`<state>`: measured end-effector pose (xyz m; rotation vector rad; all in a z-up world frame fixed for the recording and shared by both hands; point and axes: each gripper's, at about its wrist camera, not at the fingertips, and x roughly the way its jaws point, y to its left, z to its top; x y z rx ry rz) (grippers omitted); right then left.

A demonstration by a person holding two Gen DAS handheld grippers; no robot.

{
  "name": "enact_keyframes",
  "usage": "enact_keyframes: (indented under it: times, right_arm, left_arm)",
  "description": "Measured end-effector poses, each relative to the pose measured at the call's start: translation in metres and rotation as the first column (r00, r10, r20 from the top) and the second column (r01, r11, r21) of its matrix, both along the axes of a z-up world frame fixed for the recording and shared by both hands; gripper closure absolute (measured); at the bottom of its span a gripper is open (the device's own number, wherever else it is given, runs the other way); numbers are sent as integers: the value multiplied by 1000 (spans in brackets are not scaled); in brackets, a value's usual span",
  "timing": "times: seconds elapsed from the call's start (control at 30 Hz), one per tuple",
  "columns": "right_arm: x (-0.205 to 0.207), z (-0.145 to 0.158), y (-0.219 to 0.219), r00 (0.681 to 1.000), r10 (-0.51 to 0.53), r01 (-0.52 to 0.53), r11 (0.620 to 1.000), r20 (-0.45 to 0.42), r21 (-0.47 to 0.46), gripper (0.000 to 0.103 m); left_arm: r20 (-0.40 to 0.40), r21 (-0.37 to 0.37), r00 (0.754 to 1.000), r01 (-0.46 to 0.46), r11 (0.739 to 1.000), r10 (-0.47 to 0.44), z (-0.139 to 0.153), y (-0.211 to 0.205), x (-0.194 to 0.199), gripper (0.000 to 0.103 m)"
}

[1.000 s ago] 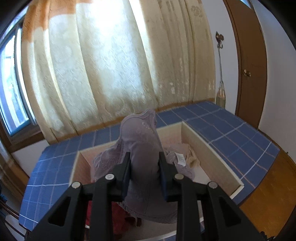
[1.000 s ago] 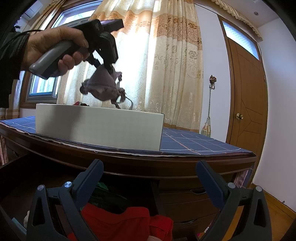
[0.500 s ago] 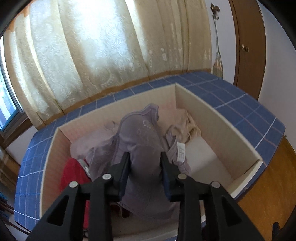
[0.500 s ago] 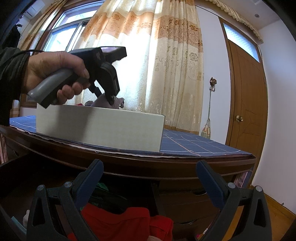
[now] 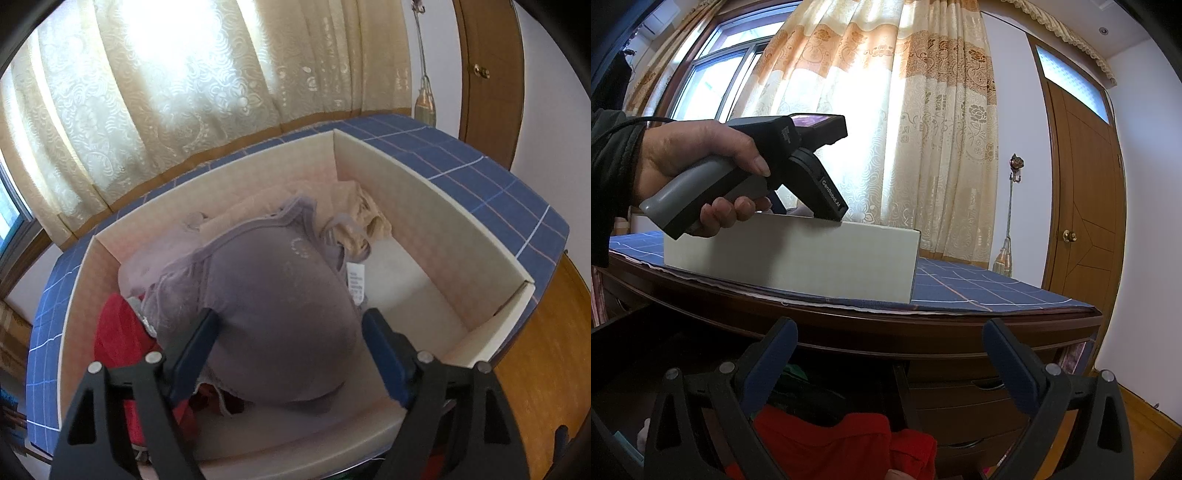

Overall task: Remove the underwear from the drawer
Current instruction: 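Open the left gripper to release the bra into the box, then move the empty left gripper back down into the open drawer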

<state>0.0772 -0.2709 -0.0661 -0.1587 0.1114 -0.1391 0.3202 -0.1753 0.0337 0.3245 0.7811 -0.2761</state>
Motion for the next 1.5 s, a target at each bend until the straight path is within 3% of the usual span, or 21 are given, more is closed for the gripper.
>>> enact_keyframes:
  times: [0.5,0.63,0.83,1.2,1.5]
  right_arm:
    - [-1,0,0,1000,0,0,1000,5,2,1]
    - [-1,0,-1,1000,0,0,1000,7,4,1]
    - [-2,-1,-1,1000,-1,1,1000,6,2,1]
    - [-3,-3,0,1000,-1,1,1000,14,-10,1]
    - [-4,-3,0,1000,-1,1,1000,12,-19,1]
  left_arm:
    - [84,-129,996,-14,992,25,26,39,-31,21]
    - [116,-163,993,-3,987,22,28,53,-51,17]
    - [148,-158,989,11,987,13,26,73,-81,16]
    - [190,-157,980,-19,987,49,-11,110,-156,16]
    - [75,-129,997,-7,992,16,-68,97,-173,12]
